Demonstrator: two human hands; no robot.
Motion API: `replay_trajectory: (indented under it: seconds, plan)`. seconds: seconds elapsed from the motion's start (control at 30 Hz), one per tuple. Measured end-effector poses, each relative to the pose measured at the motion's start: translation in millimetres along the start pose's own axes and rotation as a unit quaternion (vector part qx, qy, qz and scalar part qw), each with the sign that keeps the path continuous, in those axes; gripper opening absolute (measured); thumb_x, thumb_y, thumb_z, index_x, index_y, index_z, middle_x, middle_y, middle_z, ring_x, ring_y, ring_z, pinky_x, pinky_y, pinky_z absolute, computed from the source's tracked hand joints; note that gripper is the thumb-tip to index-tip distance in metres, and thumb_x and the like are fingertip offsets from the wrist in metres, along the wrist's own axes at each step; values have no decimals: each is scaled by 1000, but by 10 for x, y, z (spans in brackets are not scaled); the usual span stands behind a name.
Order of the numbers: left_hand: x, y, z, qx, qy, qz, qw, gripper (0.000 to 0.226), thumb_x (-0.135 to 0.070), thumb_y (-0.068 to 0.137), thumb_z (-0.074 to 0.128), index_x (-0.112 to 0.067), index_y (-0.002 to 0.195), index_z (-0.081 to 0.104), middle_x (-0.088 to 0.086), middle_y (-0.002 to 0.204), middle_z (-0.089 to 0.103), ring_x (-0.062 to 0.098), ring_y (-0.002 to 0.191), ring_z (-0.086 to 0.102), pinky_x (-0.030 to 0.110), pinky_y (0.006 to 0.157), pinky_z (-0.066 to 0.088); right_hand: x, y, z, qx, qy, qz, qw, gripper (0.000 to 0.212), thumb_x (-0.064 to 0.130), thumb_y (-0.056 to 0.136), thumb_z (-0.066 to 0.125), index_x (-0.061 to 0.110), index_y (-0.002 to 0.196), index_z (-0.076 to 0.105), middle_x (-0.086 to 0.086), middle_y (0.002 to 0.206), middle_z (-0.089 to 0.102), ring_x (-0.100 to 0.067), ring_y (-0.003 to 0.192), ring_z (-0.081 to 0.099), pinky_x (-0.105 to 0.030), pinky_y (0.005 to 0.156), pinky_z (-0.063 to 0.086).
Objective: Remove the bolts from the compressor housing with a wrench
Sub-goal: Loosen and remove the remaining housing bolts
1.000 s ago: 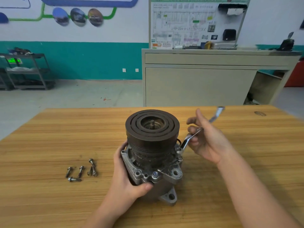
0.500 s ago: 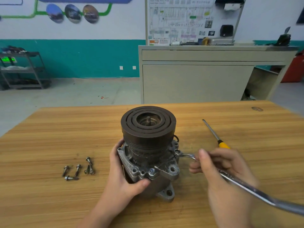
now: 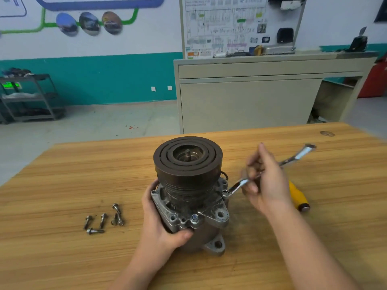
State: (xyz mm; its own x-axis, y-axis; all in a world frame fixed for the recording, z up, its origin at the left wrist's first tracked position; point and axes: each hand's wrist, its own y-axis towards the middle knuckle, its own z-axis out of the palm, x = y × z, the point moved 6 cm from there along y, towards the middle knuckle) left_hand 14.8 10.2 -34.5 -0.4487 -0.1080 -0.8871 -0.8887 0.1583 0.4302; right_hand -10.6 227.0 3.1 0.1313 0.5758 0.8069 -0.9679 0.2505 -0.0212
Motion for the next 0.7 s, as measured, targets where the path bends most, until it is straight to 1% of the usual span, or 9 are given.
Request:
replay_trajectory:
  seconds: [0.07,0.1,0.2,0.3,0.37,0.43,0.6,0.67,0.7]
  plan:
    - [-2,-2,-1,-4,3,1,1000,112,-81,45,71,-40,133,15,-39,127,42,-10,124,42,3,95,34,-181,219,129,64,-11,126,990,36,36,94,51,14,66,56,6,39,40,-6,26,32,-14,27,19]
    - [-2,-4,-5,-6,7,3,1000,113,-82,44,70,-40,134,15,-39,127,41,-11,124,41,3,95,34,-238,270,191,95,-19,158,983,31,35,90,56,14,67,55,7,39,39,-5,26,32,-14,26,18]
    - [-1,-16,-20,-14,16,8,1000,114,-83,44,69,-39,135,15,-41,127,39,-12,124,39,2,94,32,-137,259,262,122,1,135,983,21,31,76,66,15,68,56,7,43,45,-3,28,36,-12,25,22]
    - [2,-18,-19,-13,11,8,1000,110,-82,46,70,-42,133,16,-42,126,41,-13,123,40,1,93,33,172,120,57,18,25,-20,999,27,20,82,67,21,56,60,4,46,54,-4,29,43,-11,28,27]
    - [-2,-17,-12,-11,4,7,1000,108,-81,46,70,-45,132,16,-42,125,42,-14,122,41,0,92,34,315,-103,-91,-48,-20,-147,988,35,17,88,65,23,54,62,3,47,56,-7,30,45,-13,32,30]
    - [-3,-13,-5,-12,3,8,1000,106,-81,46,70,-46,131,16,-40,125,42,-14,122,41,0,92,34,343,-364,-137,-72,-64,-244,965,31,19,87,67,25,57,63,2,49,58,-11,31,49,-16,34,33]
    - [-1,-24,-19,-11,8,8,1000,101,-81,47,70,-57,128,17,-39,128,40,-13,124,39,0,93,33,262,-820,7,-14,-151,-414,898,15,25,86,65,31,73,69,7,58,64,-10,42,60,-17,40,45]
    - [4,-31,-30,-12,13,7,1000,102,-81,47,70,-55,129,16,-39,128,40,-11,125,39,1,94,33,249,-919,89,10,-226,-476,850,15,30,90,63,30,76,68,11,59,63,-6,47,61,-18,44,46]
    - [8,-34,-34,-14,16,8,1000,102,-81,47,70,-54,130,16,-39,129,40,-10,126,39,2,95,33,240,-981,137,17,-277,-518,809,18,30,92,61,24,77,68,10,59,62,-4,50,60,-17,46,46]
